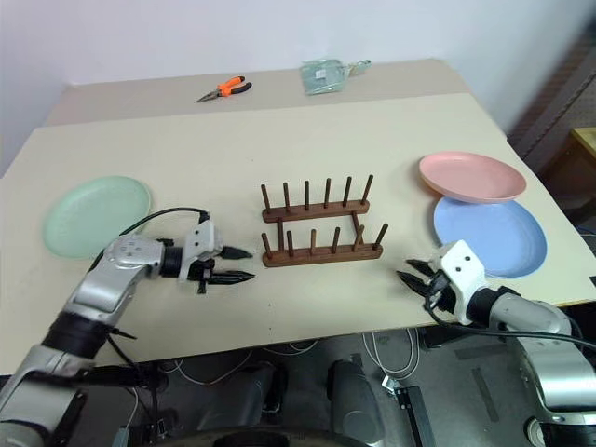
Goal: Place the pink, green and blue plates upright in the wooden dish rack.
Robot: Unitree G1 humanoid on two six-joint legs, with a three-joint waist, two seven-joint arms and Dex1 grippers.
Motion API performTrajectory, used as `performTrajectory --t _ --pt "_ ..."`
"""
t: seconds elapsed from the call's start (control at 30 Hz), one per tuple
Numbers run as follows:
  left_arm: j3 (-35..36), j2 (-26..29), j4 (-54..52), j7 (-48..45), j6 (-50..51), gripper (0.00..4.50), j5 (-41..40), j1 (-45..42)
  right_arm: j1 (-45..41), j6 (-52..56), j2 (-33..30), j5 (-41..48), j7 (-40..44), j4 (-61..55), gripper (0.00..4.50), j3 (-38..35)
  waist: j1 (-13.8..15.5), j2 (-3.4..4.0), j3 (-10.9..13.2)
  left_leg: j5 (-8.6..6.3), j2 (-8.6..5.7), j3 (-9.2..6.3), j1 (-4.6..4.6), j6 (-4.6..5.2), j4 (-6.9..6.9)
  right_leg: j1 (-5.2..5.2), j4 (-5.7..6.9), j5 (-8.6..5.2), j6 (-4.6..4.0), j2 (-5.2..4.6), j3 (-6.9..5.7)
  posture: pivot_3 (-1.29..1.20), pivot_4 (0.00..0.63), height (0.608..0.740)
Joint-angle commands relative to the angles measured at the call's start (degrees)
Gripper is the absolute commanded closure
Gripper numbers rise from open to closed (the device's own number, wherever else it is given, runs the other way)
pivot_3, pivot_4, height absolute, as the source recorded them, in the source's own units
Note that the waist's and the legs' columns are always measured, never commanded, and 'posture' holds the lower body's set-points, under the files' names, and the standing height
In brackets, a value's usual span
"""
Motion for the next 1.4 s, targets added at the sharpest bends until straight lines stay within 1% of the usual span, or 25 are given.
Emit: performTrajectory --t 0.03,0.2,0.3,0.4,0.6,0.77,0.87,0.97,1.13,1.2,1.27,1.33,1.4 --pt "-4.2 -3.2 -4.6 3.5 2.8 3.57 1.5 1.3 -2.4 -1.9 0.6 -3.2 -1.5 0.6 4.47 2.9 0.8 0.0 0.0 0.0 -0.01 0.0 -0.02 0.0 0.04 0.01 -0.01 0.0 0.0 -0.01 -0.01 0.0 0.15 0.74" --pt "-6.5 -9.4 -3.7 11.8 3.2 3.57 5.1 0.9 -6.4 -2.9 2.0 -7.4 -3.8 4.3 4.47 7.5 2.0 -0.03 0.0 -0.05 -0.04 0.0 -0.04 0.08 0.16 0.11 -0.15 0.0 0.01 -0.02 -0.03 0.0 0.15 0.74" --pt "-6.7 -12.0 -1.0 17.6 1.7 3.57 8.6 0.3 -9.8 -3.8 3.1 -10.6 -6.2 7.2 4.47 9.7 2.4 -0.06 -0.1 -0.06 -0.04 0.0 -0.02 0.08 0.2 0.15 -0.17 0.01 0.01 0.0 -0.03 0.0 0.15 0.74" --pt "-5.9 -14.1 4.3 24.2 0.1 3.57 11.9 -1.5 -14.4 -4.5 4.6 -15.0 -9.6 11.7 4.47 12.1 2.4 -0.05 -0.2 -0.06 -0.03 0.0 0.01 0.07 0.29 0.23 -0.17 0.0 -0.01 0.03 -0.03 0.0 0.15 0.74" --pt "-2.6 -16.8 12.5 31.3 -2.2 3.57 11.6 -5.2 -23.0 -6.7 7.6 -19.1 -12.9 20.0 4.47 14.9 2.4 -0.06 -0.3 -0.07 -0.03 0.0 0.04 0.08 0.49 0.32 -0.12 0.01 0.01 0.08 -0.05 0.0 0.15 0.74" --pt "-1.5 -17.1 17.6 33.1 -4.9 3.57 11.4 -7.7 -28.5 -8.0 9.3 -20.1 -13.7 25.5 4.47 15.3 2.2 -0.06 -0.3 -0.09 -0.03 0.0 0.03 0.08 0.57 0.28 0.05 0.02 0.03 0.1 -0.05 0.0 0.15 0.74" --pt "-1.2 -17.2 18.8 33.4 -5.8 3.57 11.3 -8.3 -29.6 -8.0 9.1 -19.3 -12.5 25.7 4.47 14.8 2.0 -0.06 -0.3 -0.1 -0.03 0.0 0.03 0.08 0.59 0.26 0.1 0.03 0.03 0.1 -0.05 0.0 0.15 0.74" --pt "-1.0 -16.9 16.6 31.9 -6.5 3.58 9.9 -7.4 -28.2 -8.4 6.4 -18.9 -11.0 22.4 3.7 12.9 1.9 -0.04 -0.3 -0.13 -0.03 0.0 0.03 0.07 0.59 0.25 0.12 0.03 0.03 0.1 -0.05 0.0 0.15 0.74" --pt "0.5 -15.8 5.3 25.6 -4.9 3.58 3.5 -2.1 -23.4 -8.0 -2.6 -17.8 -8.2 11.7 1.23 4.6 1.8 0.03 -0.3 -0.26 -0.03 0.01 -0.12 0.09 0.57 0.05 0.11 0.01 0.06 0.08 -0.02 0.0 0.15 0.74" --pt "1.0 -15.4 1.5 24.1 -3.4 3.58 1.4 -0.5 -22.4 -7.6 -5.9 -18.5 -8.2 10.9 1.23 1.7 1.4 0.06 -0.3 -0.28 -0.03 0.01 -0.14 0.08 0.58 0.04 0.1 0.0 0.06 0.08 -0.02 0.0 0.15 0.74" --pt "1.1 -15.2 -1.1 23.0 -2.0 3.58 0.0 0.5 -22.0 -8.9 -9.8 -21.4 -8.9 13.1 1.23 0.5 1.3 0.04 -0.2 -0.28 -0.02 0.0 -0.14 0.08 0.6 0.07 0.1 0.0 0.05 0.07 -0.03 0.0 0.15 0.74" --pt "0.8 -15.0 -2.7 22.0 -1.2 3.58 -0.7 1.0 -22.1 -11.1 -12.9 -24.4 -9.6 16.7 1.23 1.0 1.2 0.04 -0.2 -0.28 -0.01 0.01 -0.14 0.08 0.66 0.09 0.11 -0.02 0.01 0.07 -0.04 0.0 0.15 0.74" --pt "0.4 -15.0 -3.2 21.5 -0.9 3.58 -0.7 0.9 -23.1 -13.1 -14.3 -26.6 -10.6 20.6 1.23 2.3 1.2 0.03 -0.2 -0.29 -0.01 0.01 -0.14 0.09 0.67 0.11 0.1 -0.09 -0.09 0.06 -0.05 0.0 0.15 0.74"
